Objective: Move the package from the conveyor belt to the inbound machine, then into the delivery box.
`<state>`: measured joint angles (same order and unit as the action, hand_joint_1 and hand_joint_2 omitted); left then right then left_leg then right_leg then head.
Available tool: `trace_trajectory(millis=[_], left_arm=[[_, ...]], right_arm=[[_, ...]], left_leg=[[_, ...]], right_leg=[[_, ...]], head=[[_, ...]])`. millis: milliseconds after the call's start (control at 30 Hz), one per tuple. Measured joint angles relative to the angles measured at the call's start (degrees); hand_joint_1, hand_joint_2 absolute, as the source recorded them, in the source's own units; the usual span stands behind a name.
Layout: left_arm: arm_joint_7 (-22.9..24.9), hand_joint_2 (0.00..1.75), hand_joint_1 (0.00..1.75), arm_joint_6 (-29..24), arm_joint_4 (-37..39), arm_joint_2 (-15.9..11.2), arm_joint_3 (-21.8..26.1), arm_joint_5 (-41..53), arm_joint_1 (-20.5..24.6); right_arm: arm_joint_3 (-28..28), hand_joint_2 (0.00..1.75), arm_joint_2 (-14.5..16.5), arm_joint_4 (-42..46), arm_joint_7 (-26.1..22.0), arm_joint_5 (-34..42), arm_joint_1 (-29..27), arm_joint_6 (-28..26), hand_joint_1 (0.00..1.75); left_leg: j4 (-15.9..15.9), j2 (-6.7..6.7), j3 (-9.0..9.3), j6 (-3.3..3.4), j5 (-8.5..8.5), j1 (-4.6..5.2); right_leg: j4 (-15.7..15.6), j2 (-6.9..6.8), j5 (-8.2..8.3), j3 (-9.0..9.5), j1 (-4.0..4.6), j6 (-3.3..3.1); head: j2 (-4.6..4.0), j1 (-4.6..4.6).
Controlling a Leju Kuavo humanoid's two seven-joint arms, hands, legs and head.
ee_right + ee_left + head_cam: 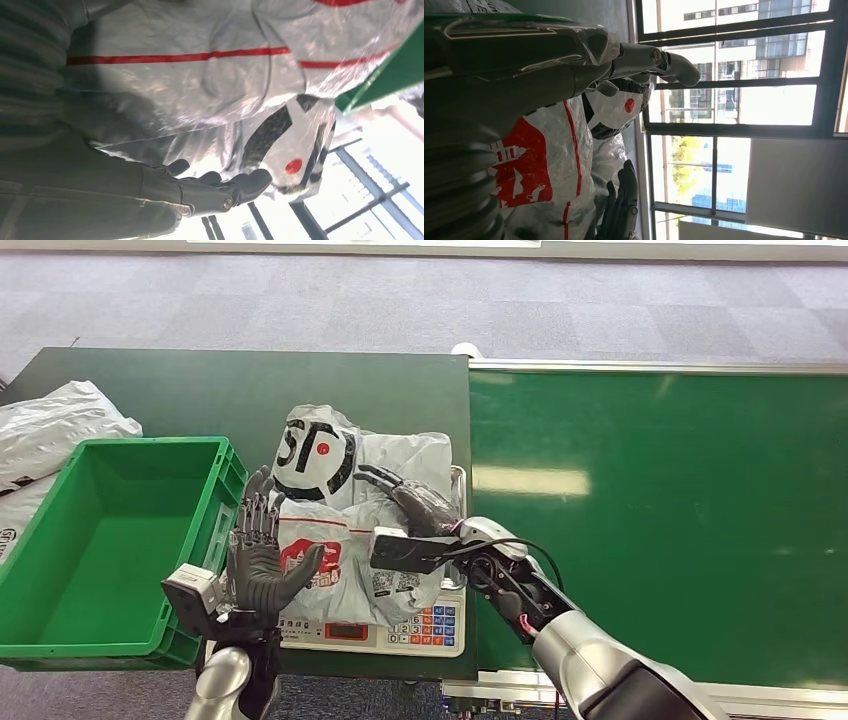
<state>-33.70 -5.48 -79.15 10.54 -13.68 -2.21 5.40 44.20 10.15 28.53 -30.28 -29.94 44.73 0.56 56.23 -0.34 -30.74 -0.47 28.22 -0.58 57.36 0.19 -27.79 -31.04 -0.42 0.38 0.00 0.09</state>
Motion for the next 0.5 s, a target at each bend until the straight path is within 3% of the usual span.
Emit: trace_trajectory(millis=[500], left_arm=[[-0.1,1.75,0.00,0.4,-0.7,0.3,0.8,0.9,-0.4]], right_arm=[[-12.0,1.75,-2.9,8.0,-4.2,7.6,-5.6,0.5,0.00]], left_leg=[[0.0,0.01,0.00,0.00,0.00,0.00]], right_leg=[[0.0,0.00,0.00,0.00,0.00,0.00]], head=[[0.00,-0.01]])
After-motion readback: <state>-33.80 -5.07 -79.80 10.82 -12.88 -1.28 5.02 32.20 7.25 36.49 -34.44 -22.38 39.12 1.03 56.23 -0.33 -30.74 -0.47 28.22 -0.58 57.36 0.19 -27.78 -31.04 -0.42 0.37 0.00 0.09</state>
